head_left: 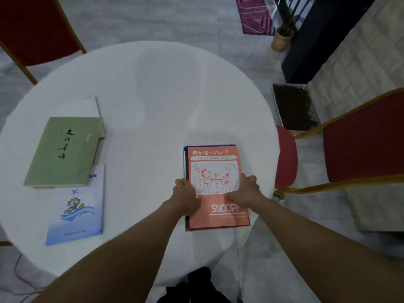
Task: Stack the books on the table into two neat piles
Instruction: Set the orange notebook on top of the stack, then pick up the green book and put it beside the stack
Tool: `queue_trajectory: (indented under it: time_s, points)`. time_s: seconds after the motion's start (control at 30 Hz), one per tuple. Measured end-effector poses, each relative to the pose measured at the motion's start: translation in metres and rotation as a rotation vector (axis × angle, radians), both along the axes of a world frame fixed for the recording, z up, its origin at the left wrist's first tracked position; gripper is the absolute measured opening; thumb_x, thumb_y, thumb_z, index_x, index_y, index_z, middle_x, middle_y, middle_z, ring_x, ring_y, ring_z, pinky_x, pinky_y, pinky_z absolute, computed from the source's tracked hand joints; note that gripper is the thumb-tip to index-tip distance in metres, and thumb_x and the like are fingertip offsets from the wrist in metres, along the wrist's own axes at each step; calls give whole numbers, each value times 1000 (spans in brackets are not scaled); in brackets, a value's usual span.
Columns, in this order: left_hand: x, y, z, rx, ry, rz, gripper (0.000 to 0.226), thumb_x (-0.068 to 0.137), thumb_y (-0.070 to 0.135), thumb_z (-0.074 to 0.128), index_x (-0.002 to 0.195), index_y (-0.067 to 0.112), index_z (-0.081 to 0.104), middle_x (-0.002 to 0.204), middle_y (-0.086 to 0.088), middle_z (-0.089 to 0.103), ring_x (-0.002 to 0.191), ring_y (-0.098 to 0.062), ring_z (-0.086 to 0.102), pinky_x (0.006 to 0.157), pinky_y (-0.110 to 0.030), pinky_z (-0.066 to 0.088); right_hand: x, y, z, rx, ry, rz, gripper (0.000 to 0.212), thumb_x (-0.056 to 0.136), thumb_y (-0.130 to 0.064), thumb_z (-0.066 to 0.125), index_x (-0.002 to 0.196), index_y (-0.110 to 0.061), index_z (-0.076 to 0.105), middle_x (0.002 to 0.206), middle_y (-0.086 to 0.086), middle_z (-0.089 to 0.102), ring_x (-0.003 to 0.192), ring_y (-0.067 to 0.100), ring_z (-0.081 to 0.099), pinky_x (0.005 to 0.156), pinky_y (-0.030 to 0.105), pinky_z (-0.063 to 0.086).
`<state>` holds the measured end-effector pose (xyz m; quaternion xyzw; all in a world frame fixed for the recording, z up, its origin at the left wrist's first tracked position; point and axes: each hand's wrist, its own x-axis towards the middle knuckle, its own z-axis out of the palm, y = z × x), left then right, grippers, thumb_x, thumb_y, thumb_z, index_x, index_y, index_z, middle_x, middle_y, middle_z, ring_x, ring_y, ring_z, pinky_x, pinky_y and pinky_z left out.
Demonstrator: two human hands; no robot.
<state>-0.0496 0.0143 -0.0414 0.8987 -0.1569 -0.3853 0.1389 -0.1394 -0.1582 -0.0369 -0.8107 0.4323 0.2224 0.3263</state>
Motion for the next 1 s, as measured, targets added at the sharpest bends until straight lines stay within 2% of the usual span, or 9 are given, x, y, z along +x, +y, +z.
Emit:
queue_trajectory:
  time_s: [0.17,0.23,0.3,0.4,0.47,0.7,0.83,1.0]
  points:
    - [7,3,7,24,39,-53,75,93,36,60,150,7,19,150,-15,28,137,-30,41,102,-39,48,6,-4,-2,-19,27,36,86,72,-38,86,138,-13,36,132,11,37,124,29,47,93,37,49]
    - [13,8,13,32,16,-80,71,94,37,58,149,8,24,150,-15,32,136,-32,42,102,-40,47,10,0,0,-111,33,77,94,72,-44,84,142,-13,30,138,12,36,128,29,44,98,39,46]
    - [23,16,20,34,-52,-73,68,95,40,56,148,8,28,151,-15,35,137,-32,42,104,-41,45,17,7,4,-216,-16,100,103,73,-50,79,150,-12,22,149,13,31,137,31,35,110,44,37]
    - [44,38,36,33,-178,-52,70,98,45,47,152,7,23,156,-15,31,144,-31,33,111,-42,38,39,23,15,-226,-107,169,108,80,-59,69,159,-12,12,164,12,14,151,33,16,121,47,21]
    - [61,57,47,13,-249,-27,72,99,48,41,155,9,18,160,-13,25,148,-30,24,116,-43,31,60,36,25,-201,-140,248,106,85,-64,61,162,-14,8,169,9,5,156,32,6,124,47,15]
    - [122,127,78,6,-442,18,74,101,50,29,157,7,8,166,-13,7,154,-28,3,124,-40,8,139,95,61,-201,-279,456,101,88,-74,41,163,-16,5,172,2,0,158,26,-4,127,45,6]
    - [157,168,86,-2,-462,60,72,100,48,34,155,6,16,163,-16,17,151,-30,14,123,-43,16,184,132,70,-198,-314,510,99,90,-75,38,163,-16,6,172,0,-1,158,25,-4,127,44,5]
    - [198,212,78,1,-430,117,70,101,44,35,155,4,18,161,-19,20,150,-31,17,123,-41,16,230,176,65,-164,-313,547,96,92,-71,40,163,-14,8,172,1,4,158,24,0,127,43,8]
